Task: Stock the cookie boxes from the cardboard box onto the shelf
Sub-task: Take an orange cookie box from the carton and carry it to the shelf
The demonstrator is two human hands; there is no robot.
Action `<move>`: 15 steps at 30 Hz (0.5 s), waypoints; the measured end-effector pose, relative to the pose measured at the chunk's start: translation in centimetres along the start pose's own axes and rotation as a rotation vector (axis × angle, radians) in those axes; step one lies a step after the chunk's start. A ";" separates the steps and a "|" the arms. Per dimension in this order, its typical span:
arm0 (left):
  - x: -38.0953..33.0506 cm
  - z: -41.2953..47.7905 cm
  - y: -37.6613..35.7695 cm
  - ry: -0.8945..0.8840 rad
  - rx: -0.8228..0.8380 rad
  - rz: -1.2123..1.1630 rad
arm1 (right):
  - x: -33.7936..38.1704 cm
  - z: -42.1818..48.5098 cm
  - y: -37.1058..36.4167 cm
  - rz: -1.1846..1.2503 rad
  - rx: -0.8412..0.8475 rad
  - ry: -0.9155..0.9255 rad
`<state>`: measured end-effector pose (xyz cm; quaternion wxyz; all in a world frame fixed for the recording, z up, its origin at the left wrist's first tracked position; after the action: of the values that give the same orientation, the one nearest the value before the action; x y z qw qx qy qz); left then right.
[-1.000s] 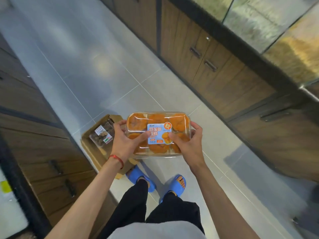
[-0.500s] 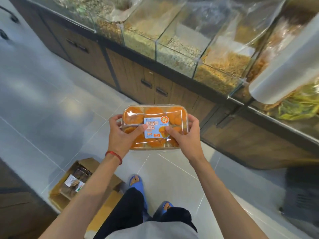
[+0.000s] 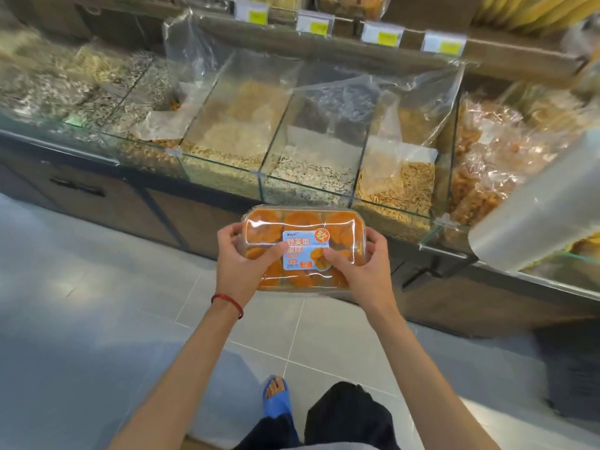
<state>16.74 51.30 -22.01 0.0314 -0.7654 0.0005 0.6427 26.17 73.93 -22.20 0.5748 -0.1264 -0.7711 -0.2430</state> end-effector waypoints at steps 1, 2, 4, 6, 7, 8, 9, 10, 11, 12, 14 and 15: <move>-0.6 1.4 -0.3 -0.008 0.017 0.000 | 0.5 0.8 -0.3 0.018 -0.016 -0.009; -1.2 2.7 -0.7 -0.016 0.030 -0.003 | 1.0 1.7 -0.4 0.027 -0.037 -0.008; -2.1 5.6 -1.5 -0.031 0.058 0.002 | 2.1 3.8 -0.7 0.035 -0.072 0.003; -2.8 8.5 -2.5 -0.035 0.086 0.010 | 3.1 6.3 -1.0 0.055 -0.086 0.025; -3.2 9.9 -3.0 -0.044 0.093 0.010 | 3.6 7.6 -1.2 0.053 -0.090 0.039; -3.7 11.4 -3.5 -0.056 0.095 0.007 | 4.1 8.9 -1.3 0.046 -0.097 0.055; -4.1 12.9 -4.2 -0.067 0.095 0.012 | 4.5 10.3 -1.6 0.038 -0.105 0.064; -4.5 14.5 -4.8 -0.074 0.094 0.019 | 5.0 11.8 -1.8 0.025 -0.120 0.078; -4.9 16.1 -5.6 -0.085 0.099 0.032 | 5.4 13.3 -1.8 0.016 -0.143 0.087; -5.5 17.7 -6.5 -0.107 0.105 0.041 | 5.9 14.9 -1.8 0.005 -0.166 0.095; -6.9 20.8 -8.2 -0.146 0.102 0.059 | 6.9 18.3 -1.6 -0.016 -0.207 0.112; -7.7 22.1 -9.2 -0.158 0.103 0.071 | 7.6 20.0 -1.5 -0.020 -0.216 0.118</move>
<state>-5.97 61.24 -17.83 0.0476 -0.7093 0.0583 0.7009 6.59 82.40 -19.77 0.5997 -0.1653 -0.7066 -0.3373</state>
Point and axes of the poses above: each hand's wrist, its own z-axis towards the middle knuckle, its own y-axis out of the back of the hand, x = y × z, the point moved 8 cm from there along z, towards the middle knuckle, and after that the axes turned 11 degrees about -z, right-handed, at the moved point
